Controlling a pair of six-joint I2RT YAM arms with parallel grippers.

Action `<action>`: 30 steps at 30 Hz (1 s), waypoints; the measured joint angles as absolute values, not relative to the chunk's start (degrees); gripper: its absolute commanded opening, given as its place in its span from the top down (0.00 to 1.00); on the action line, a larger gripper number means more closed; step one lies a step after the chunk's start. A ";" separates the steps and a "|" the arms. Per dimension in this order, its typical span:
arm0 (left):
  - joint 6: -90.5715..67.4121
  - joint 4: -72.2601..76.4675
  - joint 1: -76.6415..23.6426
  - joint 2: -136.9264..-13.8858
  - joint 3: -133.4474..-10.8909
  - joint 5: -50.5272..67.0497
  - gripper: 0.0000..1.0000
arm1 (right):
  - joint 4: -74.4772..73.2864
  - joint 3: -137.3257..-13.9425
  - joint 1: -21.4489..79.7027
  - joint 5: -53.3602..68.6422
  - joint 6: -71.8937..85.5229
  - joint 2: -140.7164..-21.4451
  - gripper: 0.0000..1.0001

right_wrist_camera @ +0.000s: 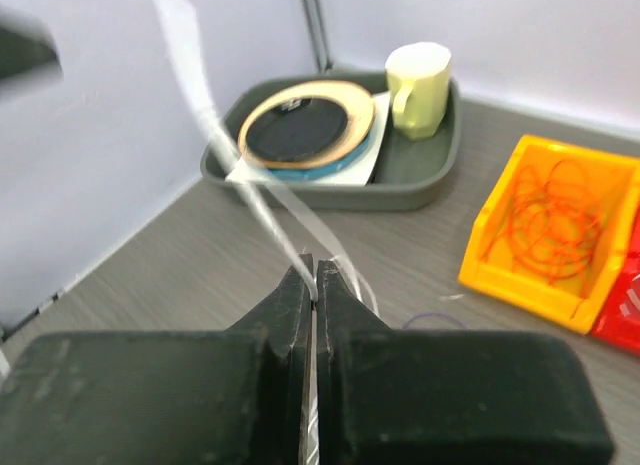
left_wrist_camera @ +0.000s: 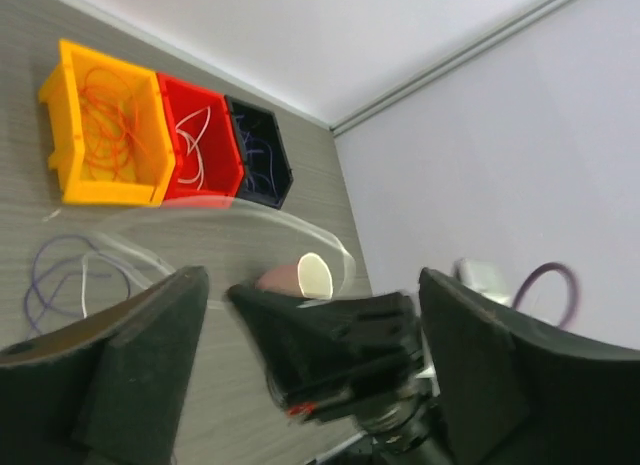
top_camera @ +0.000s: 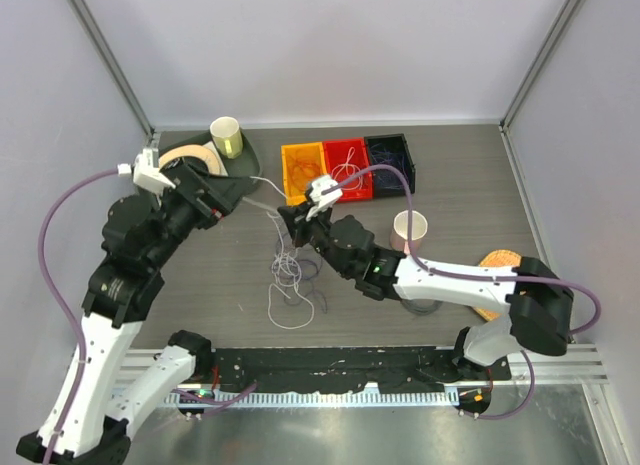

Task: Untangle the cables
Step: Untie the cable.

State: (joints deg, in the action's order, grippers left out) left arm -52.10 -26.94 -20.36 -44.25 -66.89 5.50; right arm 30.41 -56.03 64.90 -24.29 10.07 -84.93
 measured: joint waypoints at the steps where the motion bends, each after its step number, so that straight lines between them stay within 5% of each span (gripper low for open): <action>1: -52.53 -26.68 -20.36 -42.04 -64.88 5.23 0.00 | 30.28 -56.03 64.88 -25.36 9.21 -83.44 0.99; 12: -53.21 -28.25 -20.40 -27.83 -51.86 3.44 0.00 | 24.01 -63.07 63.75 -33.17 -0.23 -71.09 0.99; 30: -53.15 -16.38 -20.62 -43.86 -37.98 13.23 0.00 | 10.85 -98.80 54.68 -28.73 -10.04 -75.88 0.99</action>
State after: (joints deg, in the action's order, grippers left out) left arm -53.15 -16.38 -20.62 -43.86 -37.98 13.23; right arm 10.85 -98.80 54.68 -28.73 -10.04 -75.88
